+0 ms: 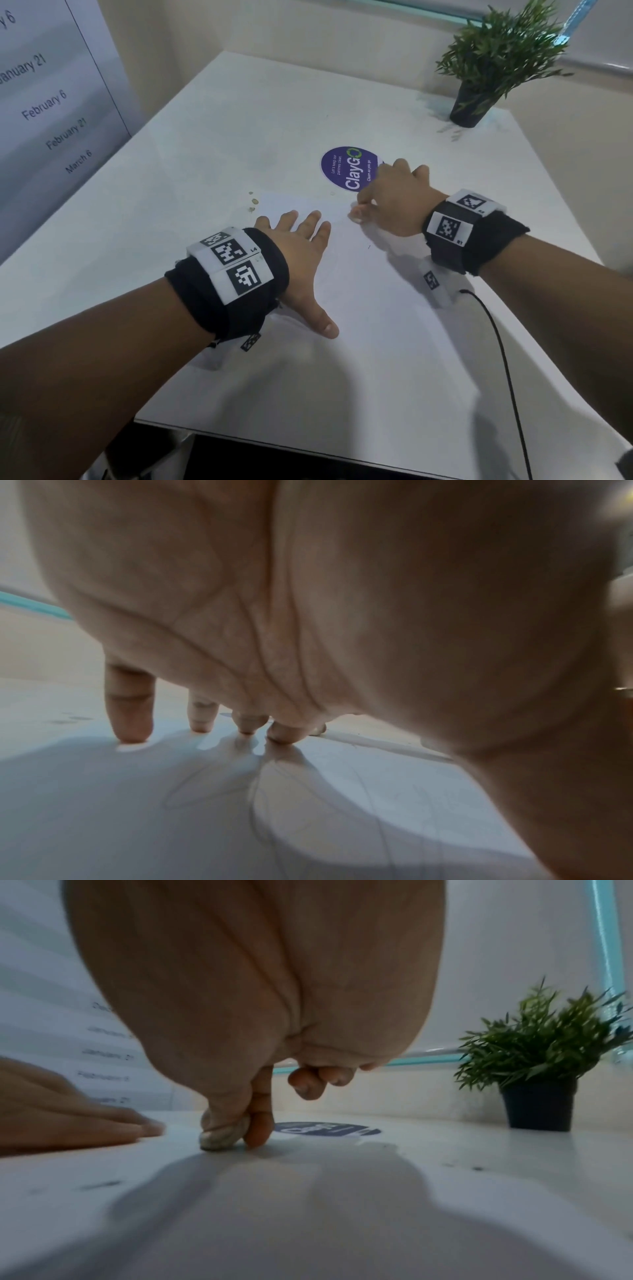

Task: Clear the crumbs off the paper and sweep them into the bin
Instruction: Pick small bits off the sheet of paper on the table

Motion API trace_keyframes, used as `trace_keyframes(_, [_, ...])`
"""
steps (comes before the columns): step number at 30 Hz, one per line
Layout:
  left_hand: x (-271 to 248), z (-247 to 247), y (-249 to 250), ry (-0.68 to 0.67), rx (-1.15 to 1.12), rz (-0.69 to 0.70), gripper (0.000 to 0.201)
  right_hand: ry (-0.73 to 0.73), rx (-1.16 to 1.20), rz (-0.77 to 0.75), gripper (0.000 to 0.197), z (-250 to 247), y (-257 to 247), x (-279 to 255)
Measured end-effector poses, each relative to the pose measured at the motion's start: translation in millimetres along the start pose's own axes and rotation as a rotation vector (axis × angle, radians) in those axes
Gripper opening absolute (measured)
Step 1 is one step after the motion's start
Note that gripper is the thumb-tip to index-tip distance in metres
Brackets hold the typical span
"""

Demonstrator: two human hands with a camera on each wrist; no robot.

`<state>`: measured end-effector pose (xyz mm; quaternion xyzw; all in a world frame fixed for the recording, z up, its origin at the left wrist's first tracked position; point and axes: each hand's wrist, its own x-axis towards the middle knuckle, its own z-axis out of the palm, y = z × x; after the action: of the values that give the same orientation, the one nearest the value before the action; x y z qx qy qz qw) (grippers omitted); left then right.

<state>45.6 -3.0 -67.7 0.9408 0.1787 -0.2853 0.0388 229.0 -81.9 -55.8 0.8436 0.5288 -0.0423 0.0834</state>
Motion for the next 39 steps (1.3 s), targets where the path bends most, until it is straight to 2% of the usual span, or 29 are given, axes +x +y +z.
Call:
trace_keyframes(3, [-0.2, -0.1, 0.4, -0.004, -0.003, 0.001, 0.158, 0.037, -0.009, 0.008, 0.034, -3.1, 1.9, 3.4])
trace_keyframes(7, [-1.1, -0.2, -0.2, 0.003, 0.001, 0.005, 0.157, -0.046, 0.070, -0.106, 0.031, 0.1, -9.0, -7.7])
trace_keyframes(13, [-0.2, 1.0, -0.3, 0.004, -0.001, 0.003, 0.158, 0.007, 0.004, 0.062, 0.035, -5.2, 9.4, -7.4])
trace_keyframes(16, [-0.6, 0.7, -0.3, 0.006, 0.001, 0.009, 0.158, -0.007, 0.165, -0.007, 0.034, -6.6, -8.7, -5.9])
trace_keyframes(18, [-1.6, 1.4, -0.5, 0.013, -0.003, 0.013, 0.159, -0.016, 0.166, -0.031, 0.035, -0.3, -19.5, -2.6])
trace_keyframes(24, [-4.3, 1.0, -0.4, 0.009, -0.021, 0.008, 0.159, 0.016, -0.014, 0.183, 0.037, 1.8, -2.2, 9.9])
trace_keyframes(26, [-4.7, 1.0, 0.1, 0.010, -0.019, 0.010, 0.158, 0.032, -0.013, 0.181, 0.037, -4.2, 2.2, 7.0])
trace_keyframes(27, [-4.7, 1.1, -0.4, 0.011, -0.019, 0.010, 0.158, 0.029, 0.086, 0.144, 0.038, -7.6, 2.8, 1.4])
trace_keyframes(29, [-3.5, 1.8, -2.1, 0.019, -0.019, 0.013, 0.159, -0.021, 0.540, 0.081, 0.040, -9.7, -2.0, -14.4])
trace_keyframes(30, [-3.3, 2.9, -3.0, 0.025, -0.023, 0.016, 0.159, -0.109, 0.855, 0.088, 0.039, -7.1, -9.4, -24.3])
trace_keyframes(32, [-2.3, 5.8, -3.7, 0.039, -0.033, 0.016, 0.160, -0.411, 1.384, 0.181, 0.033, 4.1, -24.8, -42.2])
trace_keyframes(33, [-1.6, 6.7, -4.0, 0.048, -0.034, 0.016, 0.161, -0.518, 1.532, 0.246, 0.033, 10.4, -25.2, -46.2])
trace_keyframes(34, [-1.4, 7.1, -3.9, 0.058, -0.036, 0.017, 0.161, -0.546, 1.643, 0.324, 0.035, 14.5, -21.0, -46.8])
trace_keyframes(35, [-2.2, 7.6, -3.7, 0.069, -0.042, 0.018, 0.161, -0.487, 1.753, 0.418, 0.037, 17.6, -11.8, -43.5])
trace_keyframes(37, [-4.8, 7.2, -2.5, 0.072, -0.056, 0.015, 0.161, -0.176, 1.940, 0.565, 0.040, 18.1, 15.8, -36.8])
trace_keyframes(39, [-6.3, 8.0, -2.5, 0.053, -0.068, -0.013, 0.161, 0.086, 2.046, 0.615, 0.045, 14.2, 37.0, -34.6])
